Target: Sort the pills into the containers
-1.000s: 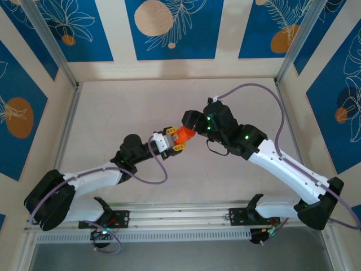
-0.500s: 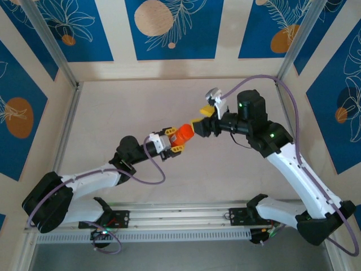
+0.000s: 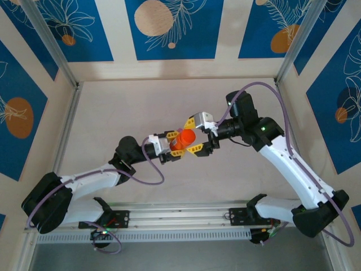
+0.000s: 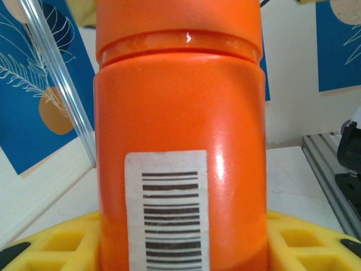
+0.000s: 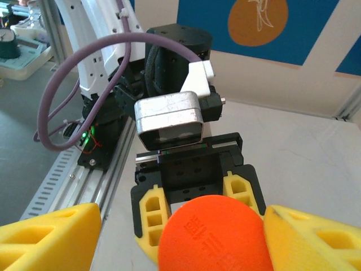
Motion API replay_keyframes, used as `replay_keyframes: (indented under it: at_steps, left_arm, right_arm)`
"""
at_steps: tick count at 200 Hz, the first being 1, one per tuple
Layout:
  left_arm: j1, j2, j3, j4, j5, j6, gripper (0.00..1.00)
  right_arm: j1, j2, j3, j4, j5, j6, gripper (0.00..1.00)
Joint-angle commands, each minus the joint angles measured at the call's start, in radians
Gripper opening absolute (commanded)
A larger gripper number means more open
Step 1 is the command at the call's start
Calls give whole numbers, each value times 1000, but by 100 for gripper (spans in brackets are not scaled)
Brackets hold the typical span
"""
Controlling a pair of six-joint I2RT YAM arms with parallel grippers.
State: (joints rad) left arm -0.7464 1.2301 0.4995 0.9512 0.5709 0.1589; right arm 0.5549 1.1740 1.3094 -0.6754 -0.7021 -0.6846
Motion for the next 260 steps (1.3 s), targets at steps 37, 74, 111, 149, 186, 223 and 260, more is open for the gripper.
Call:
replay_keyframes:
  at_steps: [37,74,111,149,186,223,260]
  left_arm:
    - [7,-14,7,47,64,-18,0]
    - [5,-6,10,50,66,-19,0]
    - [8,-6,10,75,7,-17,0]
    - [7,-25,32,41,-72,17,0]
    - [6,-31,49,9,-144,63,0]
    - [4,-31,58,3,-193,99,0]
    - [-1,-43,58,-28,-228,136,0]
  right_arm:
    - [-1,39,32,-53,-3,-102,72]
    - [-10,41,23,-47,-5,-104,58]
    - [9,30,-13,8,62,-21,48]
    - [78,1,-108,189,392,279,48]
    - [144,53,-85,191,793,774,47]
    - [193,116,-42,66,936,1124,47]
    - [257,87,-103,87,1086,1434,46]
